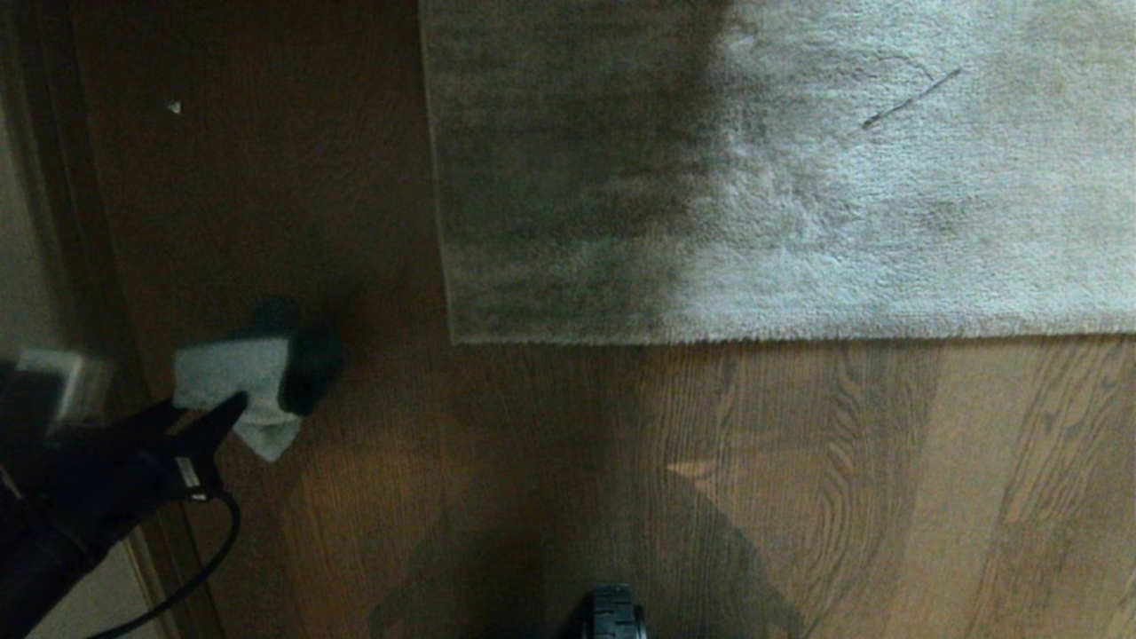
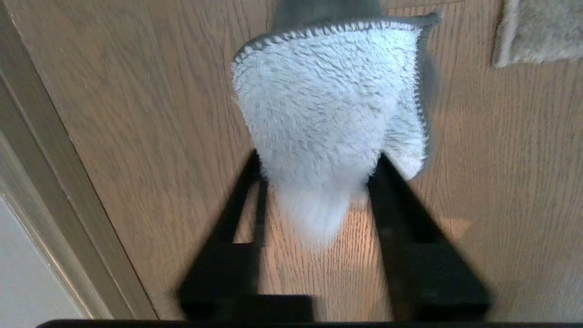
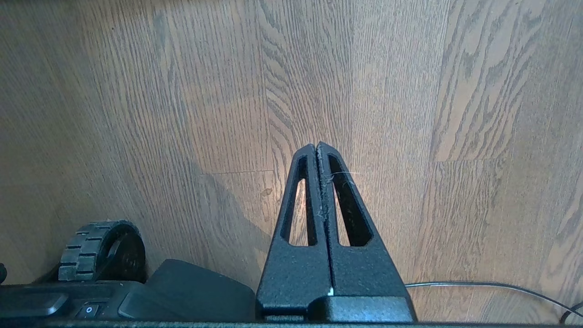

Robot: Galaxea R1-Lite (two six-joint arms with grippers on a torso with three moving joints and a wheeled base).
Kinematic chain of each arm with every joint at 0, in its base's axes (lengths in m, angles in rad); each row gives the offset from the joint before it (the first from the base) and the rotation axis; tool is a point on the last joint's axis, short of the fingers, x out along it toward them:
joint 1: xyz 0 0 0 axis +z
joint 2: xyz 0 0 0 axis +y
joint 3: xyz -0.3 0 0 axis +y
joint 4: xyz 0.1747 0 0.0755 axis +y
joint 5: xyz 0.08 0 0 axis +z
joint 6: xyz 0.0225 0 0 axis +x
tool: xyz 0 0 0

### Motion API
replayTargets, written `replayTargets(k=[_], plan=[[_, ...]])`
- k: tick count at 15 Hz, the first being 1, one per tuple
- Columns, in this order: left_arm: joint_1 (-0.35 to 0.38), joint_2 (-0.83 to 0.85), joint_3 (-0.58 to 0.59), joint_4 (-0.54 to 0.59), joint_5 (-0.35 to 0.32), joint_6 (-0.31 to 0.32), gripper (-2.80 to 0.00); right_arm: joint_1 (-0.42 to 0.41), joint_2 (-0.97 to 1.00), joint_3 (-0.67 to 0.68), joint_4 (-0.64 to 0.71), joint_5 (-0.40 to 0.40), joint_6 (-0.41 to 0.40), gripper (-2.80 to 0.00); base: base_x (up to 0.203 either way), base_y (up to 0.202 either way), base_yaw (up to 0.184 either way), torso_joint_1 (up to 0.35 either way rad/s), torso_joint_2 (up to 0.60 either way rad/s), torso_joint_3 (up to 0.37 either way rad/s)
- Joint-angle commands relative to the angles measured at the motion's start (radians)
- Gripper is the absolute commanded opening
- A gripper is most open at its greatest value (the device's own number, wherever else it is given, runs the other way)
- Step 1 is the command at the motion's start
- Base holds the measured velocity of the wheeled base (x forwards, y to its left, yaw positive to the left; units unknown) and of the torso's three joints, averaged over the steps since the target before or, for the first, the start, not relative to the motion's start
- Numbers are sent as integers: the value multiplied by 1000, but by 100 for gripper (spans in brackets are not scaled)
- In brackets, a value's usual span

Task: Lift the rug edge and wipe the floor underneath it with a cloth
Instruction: Put down the rag

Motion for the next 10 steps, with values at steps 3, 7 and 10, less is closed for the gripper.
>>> replayTargets(k=[3,7,10], plan=[[12,57,-2,-37,-2,-1,0,0,1,0,0,0,1,-280,0,0,0,0,0,0],[14,137,-3,-128,-4,-22,0,0,1,0,0,-1,1,-280,0,0,0,0,0,0],[14,136,2,-128,-2,-24,0,0,1,0,0,-1,1,-280,0,0,0,0,0,0]])
